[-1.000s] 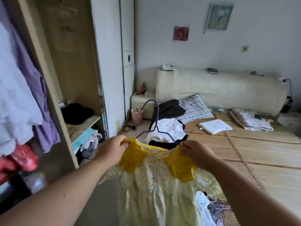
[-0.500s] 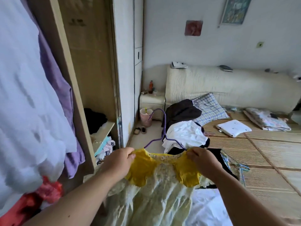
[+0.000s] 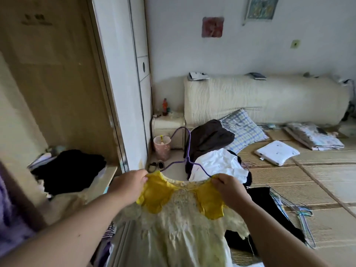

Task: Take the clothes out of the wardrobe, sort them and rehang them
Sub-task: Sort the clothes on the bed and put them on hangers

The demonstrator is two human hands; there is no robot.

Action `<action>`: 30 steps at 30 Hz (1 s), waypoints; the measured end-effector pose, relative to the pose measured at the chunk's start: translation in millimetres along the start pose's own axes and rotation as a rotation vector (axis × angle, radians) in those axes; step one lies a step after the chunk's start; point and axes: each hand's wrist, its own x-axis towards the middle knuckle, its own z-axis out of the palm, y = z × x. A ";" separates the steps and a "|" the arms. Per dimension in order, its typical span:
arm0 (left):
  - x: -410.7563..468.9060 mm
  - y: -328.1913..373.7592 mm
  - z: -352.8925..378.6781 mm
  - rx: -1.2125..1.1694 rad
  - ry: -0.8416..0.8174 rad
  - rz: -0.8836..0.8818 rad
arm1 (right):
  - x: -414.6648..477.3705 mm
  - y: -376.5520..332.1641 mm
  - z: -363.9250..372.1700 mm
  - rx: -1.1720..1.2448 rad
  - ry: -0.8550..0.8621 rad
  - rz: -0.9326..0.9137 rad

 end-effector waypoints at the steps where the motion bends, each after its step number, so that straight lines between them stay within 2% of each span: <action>1: 28.8 -0.4 -1.2 0.002 -0.006 0.004 | 29.9 0.0 2.1 0.009 0.005 0.001; 8: 191.5 2.3 -2.5 -0.087 -0.041 0.001 | 190.5 -1.2 -6.9 0.013 0.013 0.059; 15: 337.3 -15.3 26.9 -0.115 -0.056 0.053 | 304.0 0.8 -10.9 -0.076 0.028 0.096; 20: 464.8 -40.5 59.1 -0.114 -0.097 0.121 | 401.9 3.6 7.7 -0.153 -0.020 0.161; 26: 624.2 -69.8 64.9 -0.061 -0.163 0.213 | 520.8 -16.4 35.9 -0.205 0.049 0.260; 30: 709.8 -66.1 62.5 -0.049 -0.126 0.307 | 581.9 -26.3 38.7 -0.196 0.085 0.285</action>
